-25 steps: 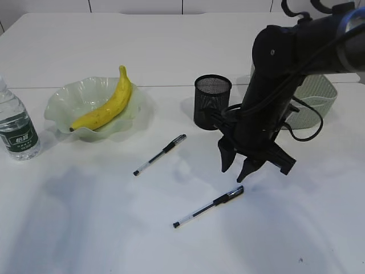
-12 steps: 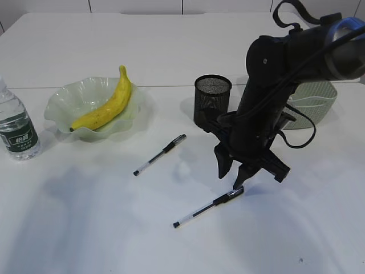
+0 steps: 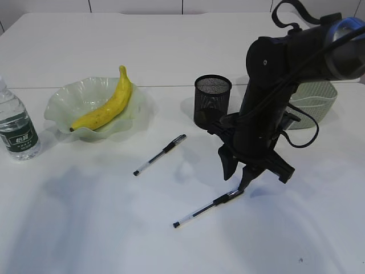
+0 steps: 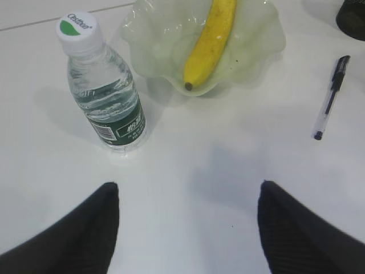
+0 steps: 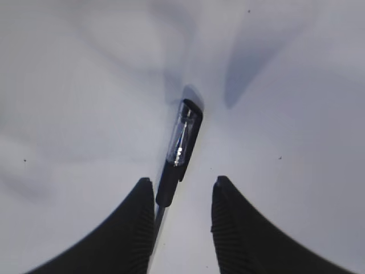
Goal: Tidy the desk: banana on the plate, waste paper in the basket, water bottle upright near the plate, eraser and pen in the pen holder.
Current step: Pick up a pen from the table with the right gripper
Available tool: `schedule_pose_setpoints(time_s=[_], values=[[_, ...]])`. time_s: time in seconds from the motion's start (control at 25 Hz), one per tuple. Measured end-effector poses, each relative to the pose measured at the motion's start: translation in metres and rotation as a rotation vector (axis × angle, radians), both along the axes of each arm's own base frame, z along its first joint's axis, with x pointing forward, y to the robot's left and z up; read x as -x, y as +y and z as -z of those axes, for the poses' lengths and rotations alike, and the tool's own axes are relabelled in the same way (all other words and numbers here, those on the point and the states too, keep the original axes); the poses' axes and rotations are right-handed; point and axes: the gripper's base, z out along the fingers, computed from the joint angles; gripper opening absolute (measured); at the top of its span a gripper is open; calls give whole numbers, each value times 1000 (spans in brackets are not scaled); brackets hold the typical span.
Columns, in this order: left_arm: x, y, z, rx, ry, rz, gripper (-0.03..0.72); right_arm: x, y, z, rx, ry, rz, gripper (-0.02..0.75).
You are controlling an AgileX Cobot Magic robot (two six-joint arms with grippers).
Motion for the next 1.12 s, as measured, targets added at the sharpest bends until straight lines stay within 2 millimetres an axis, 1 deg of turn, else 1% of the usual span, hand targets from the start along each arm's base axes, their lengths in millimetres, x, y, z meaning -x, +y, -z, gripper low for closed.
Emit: schedule_pose_setpoints(time_s=[0.8,0.88,1.12], values=[[0,0,0,0,0,0,538,-1,-2,0,20,-10,5,257],[0,0,0,0,0,0,538,-1,-2,1,21,-8,6,257],[0,0,0,0,0,0,538,-2,-1,12,30,18,9,257]])
